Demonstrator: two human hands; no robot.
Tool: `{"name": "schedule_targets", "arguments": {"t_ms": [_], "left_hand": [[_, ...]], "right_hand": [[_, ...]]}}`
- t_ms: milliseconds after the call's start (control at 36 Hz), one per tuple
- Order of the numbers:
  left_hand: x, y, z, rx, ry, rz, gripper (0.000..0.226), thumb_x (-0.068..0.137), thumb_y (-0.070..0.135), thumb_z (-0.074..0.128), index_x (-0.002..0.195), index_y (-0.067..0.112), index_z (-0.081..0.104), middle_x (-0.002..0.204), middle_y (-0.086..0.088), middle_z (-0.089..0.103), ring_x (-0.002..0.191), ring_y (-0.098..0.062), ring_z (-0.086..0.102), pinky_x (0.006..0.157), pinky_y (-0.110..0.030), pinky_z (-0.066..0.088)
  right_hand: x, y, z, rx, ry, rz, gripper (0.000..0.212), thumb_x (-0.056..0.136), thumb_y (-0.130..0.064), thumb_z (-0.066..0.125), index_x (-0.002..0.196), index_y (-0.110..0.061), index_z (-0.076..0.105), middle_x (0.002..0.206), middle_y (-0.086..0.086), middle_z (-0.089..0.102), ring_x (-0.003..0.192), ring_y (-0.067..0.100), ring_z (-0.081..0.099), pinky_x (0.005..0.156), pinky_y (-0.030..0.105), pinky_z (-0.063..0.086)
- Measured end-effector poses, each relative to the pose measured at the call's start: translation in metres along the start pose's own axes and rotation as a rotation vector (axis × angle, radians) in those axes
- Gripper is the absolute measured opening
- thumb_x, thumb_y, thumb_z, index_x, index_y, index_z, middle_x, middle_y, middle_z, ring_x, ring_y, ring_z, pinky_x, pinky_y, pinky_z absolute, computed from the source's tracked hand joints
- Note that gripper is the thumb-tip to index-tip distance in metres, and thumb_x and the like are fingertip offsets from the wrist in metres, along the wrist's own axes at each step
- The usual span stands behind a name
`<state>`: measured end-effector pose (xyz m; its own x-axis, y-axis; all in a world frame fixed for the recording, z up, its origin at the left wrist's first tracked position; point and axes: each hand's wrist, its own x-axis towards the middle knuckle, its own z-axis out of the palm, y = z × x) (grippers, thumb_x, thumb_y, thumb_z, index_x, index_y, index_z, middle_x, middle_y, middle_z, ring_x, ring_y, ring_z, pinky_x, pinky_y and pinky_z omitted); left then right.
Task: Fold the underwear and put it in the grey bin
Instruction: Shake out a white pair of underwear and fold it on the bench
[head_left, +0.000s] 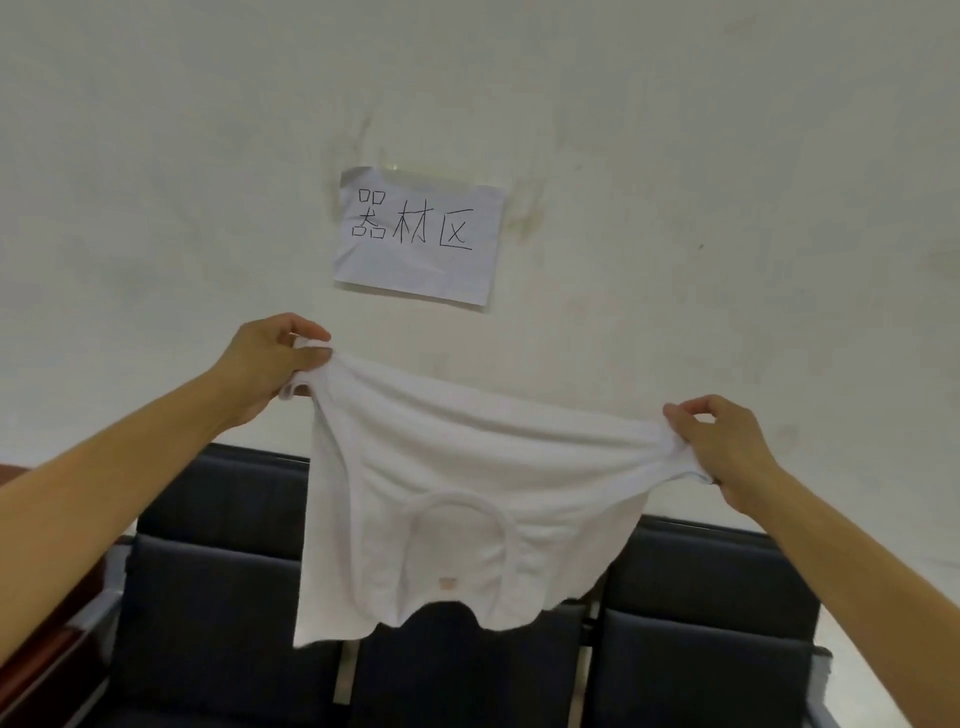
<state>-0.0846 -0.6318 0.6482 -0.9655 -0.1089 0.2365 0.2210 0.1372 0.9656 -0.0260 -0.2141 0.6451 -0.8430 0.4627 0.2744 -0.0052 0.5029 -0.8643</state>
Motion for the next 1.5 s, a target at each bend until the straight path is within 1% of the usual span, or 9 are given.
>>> {"name": "schedule_targets", "arguments": {"t_ms": [194,389,639,722,806,972,1139,1361,1500], "left_hand": [[-0.027,0.018,0.013,0.03,0.028,0.017,0.016,0.08,0.0,0.07,0.085,0.014,0.066,0.095,-0.01,0.06,0.08,-0.023,0.055,0.055,-0.028,0.044],[-0.073,0.043,0.017,-0.083,0.022,-0.025,0.024,0.079,-0.007,0.067,0.093,0.012,0.066,0.097,-0.008,0.062,0.084,-0.021,0.06,0.055,-0.022,0.054],[-0.136,0.062,0.025,0.408,0.123,0.164,0.024,0.076,0.001,0.073,0.097,0.012,0.067,0.094,-0.005,0.06,0.091,-0.023,0.055,0.081,-0.035,0.046],[-0.161,0.068,0.024,0.581,0.154,0.202,0.019,0.077,0.01,0.075,0.095,0.011,0.069,0.096,-0.008,0.062,0.091,-0.025,0.055,0.08,-0.035,0.044],[-0.187,0.073,0.018,0.693,0.174,0.192,0.016,0.079,0.017,0.075,0.092,0.009,0.07,0.091,-0.008,0.061,0.088,-0.024,0.054,0.076,-0.033,0.039],[-0.233,0.081,0.015,0.752,0.159,0.155,0.018,0.083,0.026,0.07,0.083,0.008,0.066,0.077,-0.009,0.064,0.065,-0.023,0.058,0.056,-0.025,0.04],[-0.273,0.088,0.029,0.76,0.107,0.152,0.021,0.081,0.027,0.072,0.081,0.007,0.066,0.077,-0.011,0.065,0.066,-0.026,0.062,0.058,-0.027,0.045],[-0.311,0.088,0.034,0.923,-0.097,0.109,0.016,0.076,0.01,0.076,0.09,0.011,0.068,0.092,-0.007,0.065,0.086,-0.025,0.059,0.069,-0.028,0.041],[-0.318,0.08,0.033,1.04,-0.105,0.125,0.013,0.082,0.023,0.072,0.086,0.014,0.065,0.091,-0.006,0.062,0.083,-0.02,0.055,0.073,-0.029,0.037]], "right_hand": [[-0.026,-0.006,-0.044,-0.134,-0.126,-0.066,0.017,0.085,-0.028,0.068,0.093,-0.013,0.066,0.104,0.001,0.059,0.086,0.016,0.054,0.076,0.03,0.041],[-0.054,-0.007,-0.106,0.242,-0.481,0.135,0.014,0.09,-0.006,0.057,0.101,-0.004,0.066,0.1,0.011,0.066,0.082,0.02,0.062,0.058,0.022,0.056],[-0.082,-0.002,-0.167,0.272,-0.672,0.112,0.042,0.063,-0.01,0.072,0.103,-0.001,0.064,0.104,0.016,0.067,0.095,0.027,0.064,0.073,0.027,0.058],[-0.101,-0.001,-0.184,-0.03,-0.64,-0.007,0.027,0.074,0.007,0.069,0.1,-0.001,0.066,0.1,0.012,0.066,0.092,0.025,0.063,0.073,0.026,0.056],[-0.114,0.007,-0.199,-0.312,-0.489,-0.156,0.01,0.081,0.001,0.067,0.089,-0.004,0.069,0.081,0.006,0.065,0.07,0.018,0.055,0.062,0.021,0.046],[-0.132,0.027,-0.231,-0.433,-0.317,-0.226,0.009,0.093,-0.008,0.056,0.089,-0.007,0.064,0.084,0.01,0.063,0.072,0.021,0.058,0.06,0.024,0.044],[-0.155,0.051,-0.256,-0.233,-0.298,-0.1,0.01,0.097,-0.01,0.047,0.1,-0.005,0.056,0.1,0.015,0.06,0.085,0.036,0.066,0.069,0.036,0.057],[-0.178,0.075,-0.277,0.045,-0.381,0.083,0.018,0.095,0.003,0.046,0.105,0.005,0.06,0.097,0.019,0.066,0.085,0.029,0.067,0.064,0.026,0.059],[-0.191,0.085,-0.28,0.062,-0.444,0.053,0.012,0.09,-0.002,0.056,0.098,0.004,0.063,0.098,0.02,0.066,0.089,0.031,0.067,0.074,0.034,0.06]]}}
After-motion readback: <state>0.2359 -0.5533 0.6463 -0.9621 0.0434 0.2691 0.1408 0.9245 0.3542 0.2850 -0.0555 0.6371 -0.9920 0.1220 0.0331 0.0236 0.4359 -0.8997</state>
